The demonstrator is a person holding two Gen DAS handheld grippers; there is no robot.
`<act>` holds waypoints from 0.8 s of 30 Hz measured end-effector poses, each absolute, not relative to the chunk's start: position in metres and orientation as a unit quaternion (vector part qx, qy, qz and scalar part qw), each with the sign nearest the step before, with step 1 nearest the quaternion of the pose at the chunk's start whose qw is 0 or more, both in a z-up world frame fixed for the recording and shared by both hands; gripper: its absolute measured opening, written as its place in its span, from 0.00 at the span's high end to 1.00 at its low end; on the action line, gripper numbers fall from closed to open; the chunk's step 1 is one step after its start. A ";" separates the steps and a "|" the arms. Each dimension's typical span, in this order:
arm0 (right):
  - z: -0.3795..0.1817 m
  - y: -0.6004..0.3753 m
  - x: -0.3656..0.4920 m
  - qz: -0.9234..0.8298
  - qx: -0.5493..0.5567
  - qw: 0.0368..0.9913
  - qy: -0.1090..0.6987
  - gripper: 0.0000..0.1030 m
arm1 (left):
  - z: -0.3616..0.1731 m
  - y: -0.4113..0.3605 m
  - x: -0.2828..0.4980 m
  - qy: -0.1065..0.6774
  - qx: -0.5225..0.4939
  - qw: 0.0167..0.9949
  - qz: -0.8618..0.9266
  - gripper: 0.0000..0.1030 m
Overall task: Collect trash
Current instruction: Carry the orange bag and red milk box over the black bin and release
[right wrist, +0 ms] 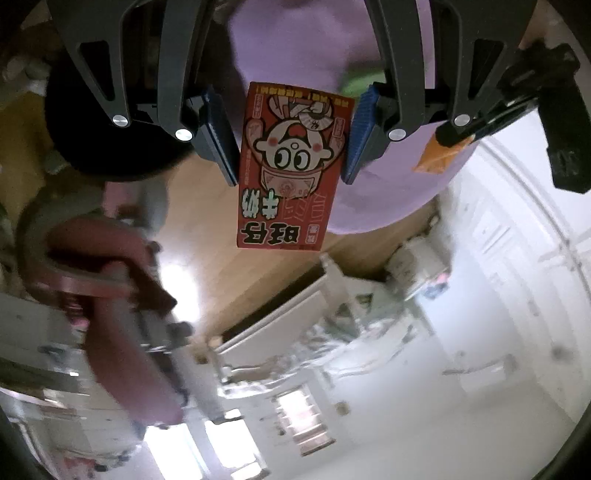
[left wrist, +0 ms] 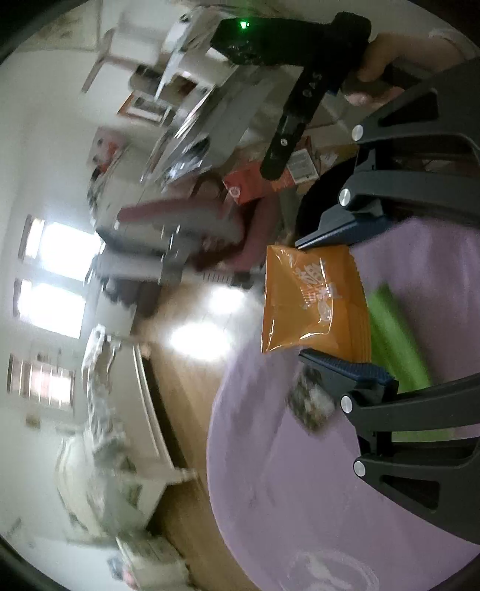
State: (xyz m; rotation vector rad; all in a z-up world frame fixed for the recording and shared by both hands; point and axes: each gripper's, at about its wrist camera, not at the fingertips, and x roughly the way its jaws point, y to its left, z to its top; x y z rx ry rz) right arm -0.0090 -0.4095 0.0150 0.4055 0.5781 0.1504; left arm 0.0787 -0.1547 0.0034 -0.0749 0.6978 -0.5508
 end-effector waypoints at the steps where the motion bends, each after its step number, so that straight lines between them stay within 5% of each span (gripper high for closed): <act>1: 0.013 -0.422 -0.014 0.064 0.202 0.936 0.282 0.46 | 0.003 -0.163 0.080 0.338 -0.034 0.900 -0.274 0.48; 24: -0.048 -0.537 -0.057 -0.031 0.262 0.918 0.296 0.46 | -0.045 -0.296 0.076 0.393 0.024 0.842 -0.368 0.48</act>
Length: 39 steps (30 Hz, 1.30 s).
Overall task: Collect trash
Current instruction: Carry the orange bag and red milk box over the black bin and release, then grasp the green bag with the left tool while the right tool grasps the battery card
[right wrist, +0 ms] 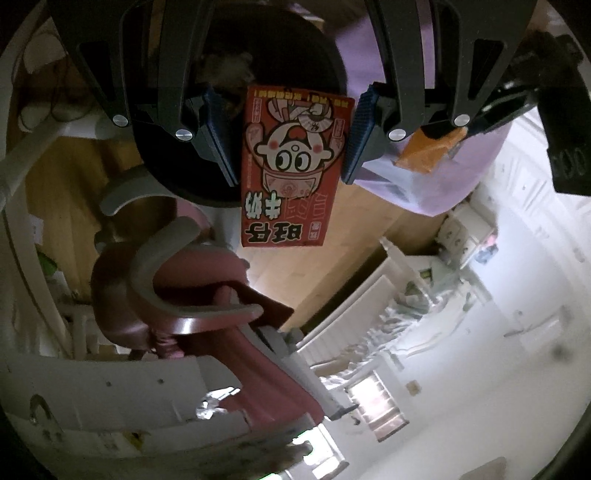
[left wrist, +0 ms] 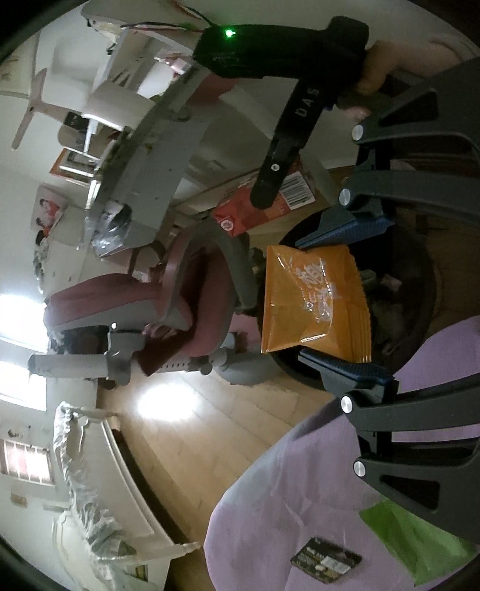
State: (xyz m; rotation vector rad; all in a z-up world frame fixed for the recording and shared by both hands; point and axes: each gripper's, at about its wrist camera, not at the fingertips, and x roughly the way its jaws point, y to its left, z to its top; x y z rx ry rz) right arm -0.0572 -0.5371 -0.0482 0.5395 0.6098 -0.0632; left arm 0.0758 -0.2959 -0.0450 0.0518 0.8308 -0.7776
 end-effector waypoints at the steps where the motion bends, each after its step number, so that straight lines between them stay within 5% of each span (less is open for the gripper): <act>1: -0.050 -0.538 -0.057 -0.031 0.263 0.917 0.298 0.46 | -0.047 -0.298 0.076 0.396 0.026 0.841 -0.369 0.48; 11: -0.061 -0.544 -0.054 -0.032 0.271 0.909 0.315 0.46 | -0.063 -0.324 0.074 0.411 0.053 0.827 -0.380 0.47; 13: -0.064 -0.544 -0.053 -0.035 0.270 0.906 0.323 0.44 | -0.064 -0.328 0.071 0.409 0.069 0.829 -0.374 0.34; 16: -0.065 -0.546 -0.055 -0.043 0.273 0.906 0.322 0.24 | -0.062 -0.326 0.065 0.396 0.082 0.839 -0.364 0.17; 30: -0.064 -0.516 -0.044 -0.007 0.250 0.907 0.340 0.23 | -0.055 -0.244 0.063 0.388 0.092 0.862 -0.313 0.17; 39: -0.053 -0.460 -0.028 0.071 0.210 0.907 0.359 0.23 | -0.077 -0.143 0.080 0.418 0.202 0.838 -0.286 0.17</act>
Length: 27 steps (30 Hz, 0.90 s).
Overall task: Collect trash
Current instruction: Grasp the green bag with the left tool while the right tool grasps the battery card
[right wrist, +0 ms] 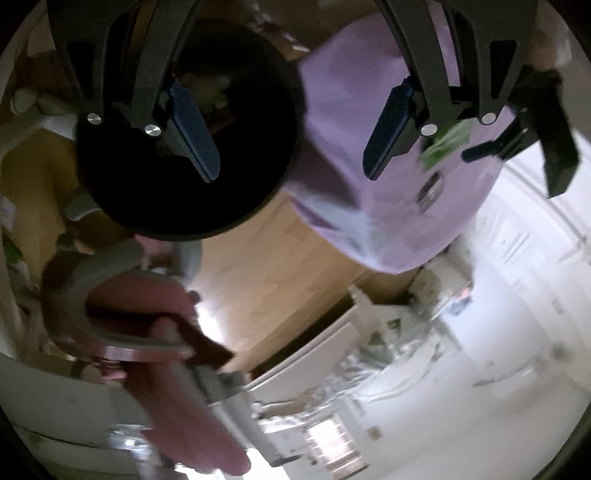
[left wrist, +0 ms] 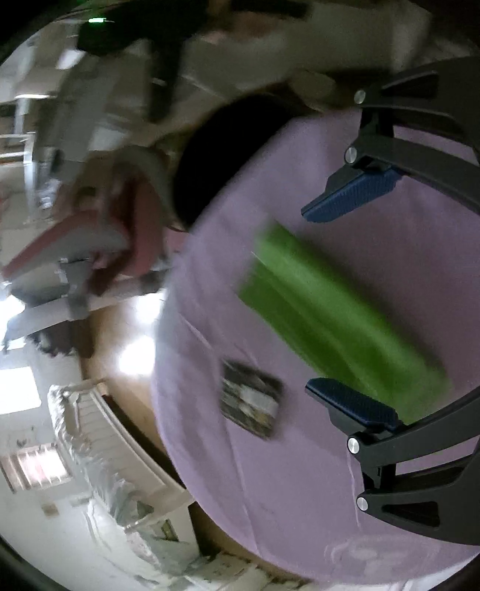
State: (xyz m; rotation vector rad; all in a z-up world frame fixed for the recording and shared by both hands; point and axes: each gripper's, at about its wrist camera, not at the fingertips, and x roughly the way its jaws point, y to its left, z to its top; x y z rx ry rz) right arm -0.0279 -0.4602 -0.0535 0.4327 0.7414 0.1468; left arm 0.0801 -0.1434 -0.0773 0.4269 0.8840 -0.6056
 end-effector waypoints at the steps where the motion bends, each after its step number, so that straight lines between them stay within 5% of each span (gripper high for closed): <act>1: -0.051 -0.453 -0.026 0.079 0.204 0.907 0.361 0.23 | -0.080 -0.135 0.084 0.421 0.212 0.832 -0.294 0.17; 9: -0.024 -0.364 0.005 0.192 0.093 0.899 0.382 0.23 | -0.093 -0.115 0.115 0.437 0.204 0.805 -0.345 0.18; 12: -0.017 -0.333 0.024 0.225 0.061 0.892 0.388 0.23 | -0.090 -0.112 0.114 0.429 0.200 0.810 -0.347 0.39; 16: -0.014 -0.303 0.050 0.240 0.037 0.882 0.404 0.23 | -0.086 -0.096 0.110 0.441 0.158 0.811 -0.350 0.51; 27: -0.043 -0.192 0.121 0.249 -0.053 0.849 0.463 0.23 | -0.081 0.000 0.069 0.453 0.077 0.849 -0.260 0.56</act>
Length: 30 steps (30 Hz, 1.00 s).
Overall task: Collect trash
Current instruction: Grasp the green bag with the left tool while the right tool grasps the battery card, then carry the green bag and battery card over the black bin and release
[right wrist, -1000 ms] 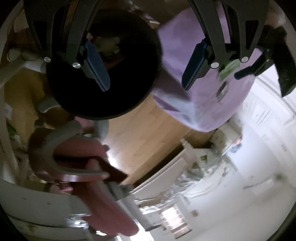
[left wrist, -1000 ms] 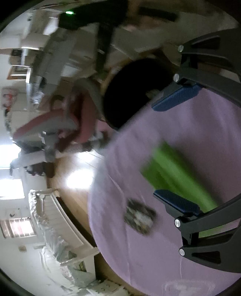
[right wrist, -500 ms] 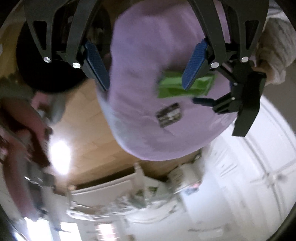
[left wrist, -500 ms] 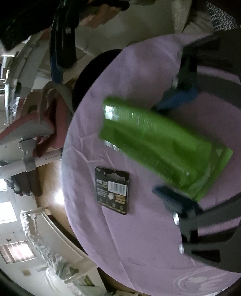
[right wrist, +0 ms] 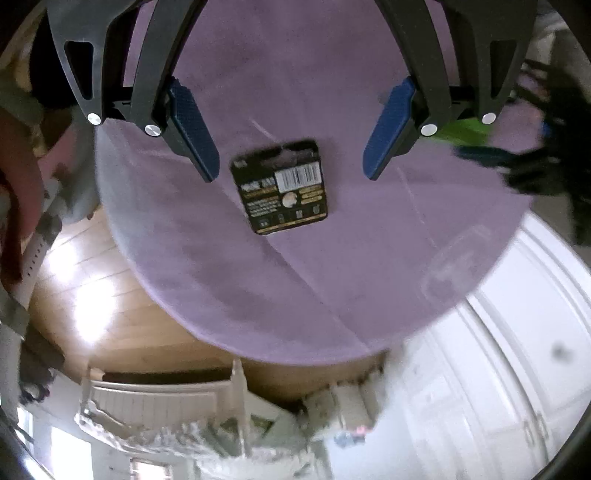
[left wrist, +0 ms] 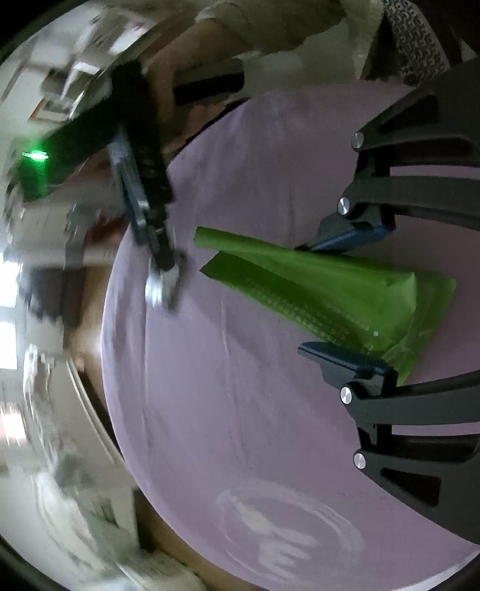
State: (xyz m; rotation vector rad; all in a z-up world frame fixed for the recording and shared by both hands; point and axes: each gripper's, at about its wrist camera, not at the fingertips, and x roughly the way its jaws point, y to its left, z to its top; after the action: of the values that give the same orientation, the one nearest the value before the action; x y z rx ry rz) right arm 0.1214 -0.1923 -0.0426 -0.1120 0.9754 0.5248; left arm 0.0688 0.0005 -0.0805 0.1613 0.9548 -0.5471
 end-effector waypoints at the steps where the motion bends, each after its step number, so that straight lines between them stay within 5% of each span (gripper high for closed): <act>1: -0.047 -0.185 0.125 0.241 -0.063 0.847 0.470 0.23 | -0.081 0.009 0.067 0.453 0.066 0.854 -0.248 0.56; 5: -0.060 -0.164 0.132 0.206 -0.100 0.848 0.478 0.24 | -0.080 0.033 0.059 0.447 0.022 0.868 -0.213 0.56; 8: -0.059 -0.160 0.132 0.201 -0.100 0.852 0.473 0.38 | -0.081 0.037 0.057 0.443 0.006 0.875 -0.195 0.56; 19: -0.034 -0.202 0.096 0.239 0.042 0.871 0.427 0.38 | -0.064 0.029 0.052 0.414 -0.022 0.888 -0.197 0.57; 30: 0.005 -0.354 0.022 0.146 0.203 0.913 0.323 0.38 | -0.033 -0.071 0.064 0.386 0.000 0.883 -0.268 0.58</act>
State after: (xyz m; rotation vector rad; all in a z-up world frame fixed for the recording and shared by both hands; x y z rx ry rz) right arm 0.0222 -0.3537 0.0045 0.4190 0.6663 0.3012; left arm 0.0645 -0.0709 -0.0326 0.0009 0.8039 -0.5582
